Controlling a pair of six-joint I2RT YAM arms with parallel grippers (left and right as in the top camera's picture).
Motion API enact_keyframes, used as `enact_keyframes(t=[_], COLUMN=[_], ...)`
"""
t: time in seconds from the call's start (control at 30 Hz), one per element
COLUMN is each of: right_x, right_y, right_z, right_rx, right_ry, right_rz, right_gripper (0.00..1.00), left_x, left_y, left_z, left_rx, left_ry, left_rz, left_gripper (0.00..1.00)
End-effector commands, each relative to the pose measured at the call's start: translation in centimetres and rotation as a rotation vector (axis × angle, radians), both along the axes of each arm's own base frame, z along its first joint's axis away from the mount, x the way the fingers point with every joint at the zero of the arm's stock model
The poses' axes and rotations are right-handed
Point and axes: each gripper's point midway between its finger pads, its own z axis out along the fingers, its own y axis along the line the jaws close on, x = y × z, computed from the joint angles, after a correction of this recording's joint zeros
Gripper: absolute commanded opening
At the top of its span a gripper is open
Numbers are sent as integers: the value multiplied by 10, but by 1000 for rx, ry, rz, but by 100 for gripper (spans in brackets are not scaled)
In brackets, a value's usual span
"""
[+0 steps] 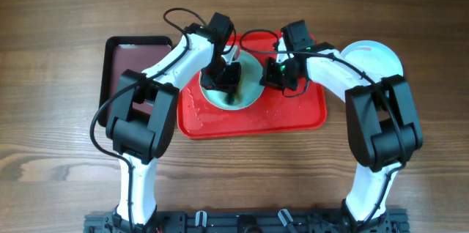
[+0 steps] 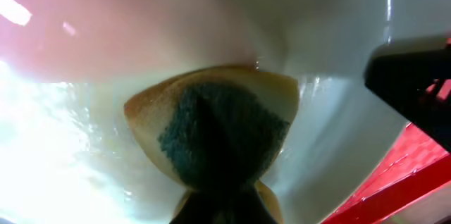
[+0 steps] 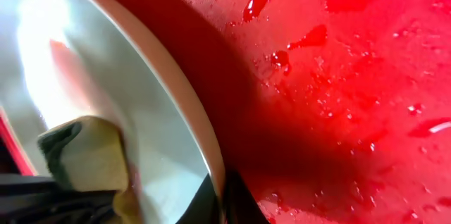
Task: Clean dirty plates on tray and stack at the side
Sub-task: 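Scrub the blue plate with the sponge in the left gripper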
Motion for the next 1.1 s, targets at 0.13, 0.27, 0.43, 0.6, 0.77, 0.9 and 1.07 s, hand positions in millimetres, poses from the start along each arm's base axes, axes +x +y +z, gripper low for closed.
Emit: enact_keyframes(t=[0.13,0.27,0.43,0.6,0.77,0.9,1.07], right_x=[-14,-14,-14,-14,-14,-14,-13], right_y=[6,6,6,5,5,5,5], right_z=[-29,-29,-29,-30,-30,-30,-30], right_rx=[120,119,119,115,111,111,112], right_ry=[110,111,110,112,111,111,108], right_rz=[24,25,26,26,24,24,23], right_gripper=[4,4,4,4,4,4,4], left_x=[-12,-1,26,71,89,44,2], left_y=[-21,-41,-39,24,103,146,128], left_z=[-10,-6,-5,-16,-21,-26,-21], left_rx=[-83,-149,-161,35,192,285,277], left_ry=[61,-8,-92,-204,-209,8,147], left_rz=[-6,-32,26,203,371,443,297], left_gripper=[4,4,4,4,4,4,4])
